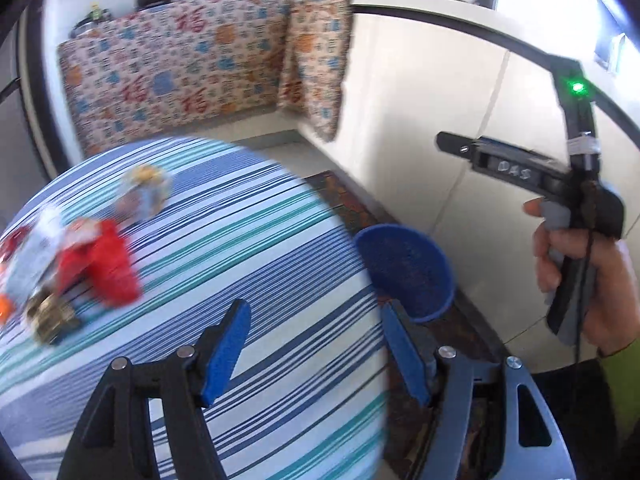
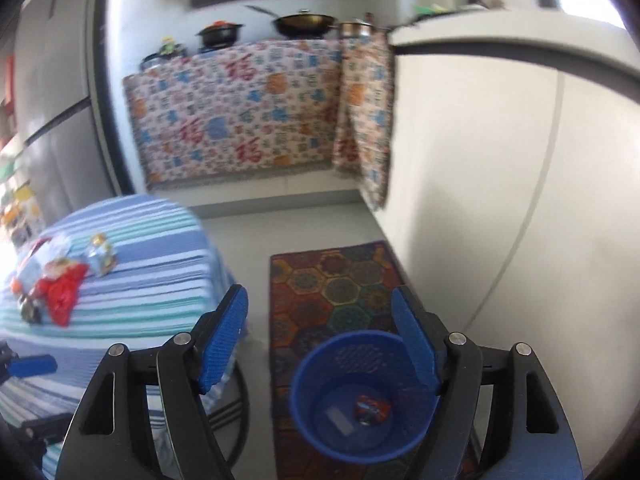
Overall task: Collect trash
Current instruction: 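Return the right tool to the table and grasp the red plastic bag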
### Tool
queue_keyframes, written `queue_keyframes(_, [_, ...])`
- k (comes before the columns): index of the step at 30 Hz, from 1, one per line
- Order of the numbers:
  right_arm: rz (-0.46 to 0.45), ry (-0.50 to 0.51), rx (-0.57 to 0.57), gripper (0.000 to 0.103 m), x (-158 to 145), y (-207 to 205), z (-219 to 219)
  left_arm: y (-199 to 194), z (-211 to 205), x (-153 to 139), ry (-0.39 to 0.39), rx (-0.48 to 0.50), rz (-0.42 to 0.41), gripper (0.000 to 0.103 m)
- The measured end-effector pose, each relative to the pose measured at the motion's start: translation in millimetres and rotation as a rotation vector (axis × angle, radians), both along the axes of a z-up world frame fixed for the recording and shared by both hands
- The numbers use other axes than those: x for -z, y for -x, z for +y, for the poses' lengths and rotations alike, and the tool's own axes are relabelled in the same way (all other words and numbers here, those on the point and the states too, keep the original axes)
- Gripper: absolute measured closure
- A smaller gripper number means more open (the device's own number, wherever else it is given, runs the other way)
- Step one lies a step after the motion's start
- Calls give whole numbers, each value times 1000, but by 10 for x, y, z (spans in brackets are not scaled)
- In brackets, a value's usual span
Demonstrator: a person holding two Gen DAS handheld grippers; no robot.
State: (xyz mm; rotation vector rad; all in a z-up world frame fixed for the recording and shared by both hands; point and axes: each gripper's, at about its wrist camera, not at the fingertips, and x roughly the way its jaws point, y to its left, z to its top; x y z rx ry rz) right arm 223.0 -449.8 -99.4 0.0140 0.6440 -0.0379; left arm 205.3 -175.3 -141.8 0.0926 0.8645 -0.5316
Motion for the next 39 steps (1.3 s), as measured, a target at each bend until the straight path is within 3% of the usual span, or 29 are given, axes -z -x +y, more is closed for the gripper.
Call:
queue_keyframes(8, [86, -48, -289, 27, 221, 95, 1372, 137, 1336, 336, -83, -200, 34, 33])
queue_keyframes(15, [215, -17, -491, 27, 592, 80, 2184, 97, 1994, 529, -101, -289, 71, 33])
queue_keyframes(19, [266, 4, -523, 27, 712, 35, 2353, 14, 2051, 576, -114, -295, 56, 31])
queue_keyframes(22, [303, 18, -532, 27, 809, -25, 2451, -69, 2089, 600, -121, -289, 48, 21])
queue_keyframes(27, [317, 23, -523, 20, 810, -193, 2547, -219, 2202, 634, -117, -272, 52, 9])
queue_keyframes(33, [309, 24, -520, 17, 837, -590, 2774, -427, 2252, 667, -114, -238, 55, 6])
queue_keyframes(36, [305, 18, -514, 20, 837, -716, 2833, -479, 2248, 675, -116, -231, 53, 6])
queue_keyframes(39, [290, 5, -531, 31, 819, -806, 2902, -477, 2242, 678, -117, -231, 53, 6])
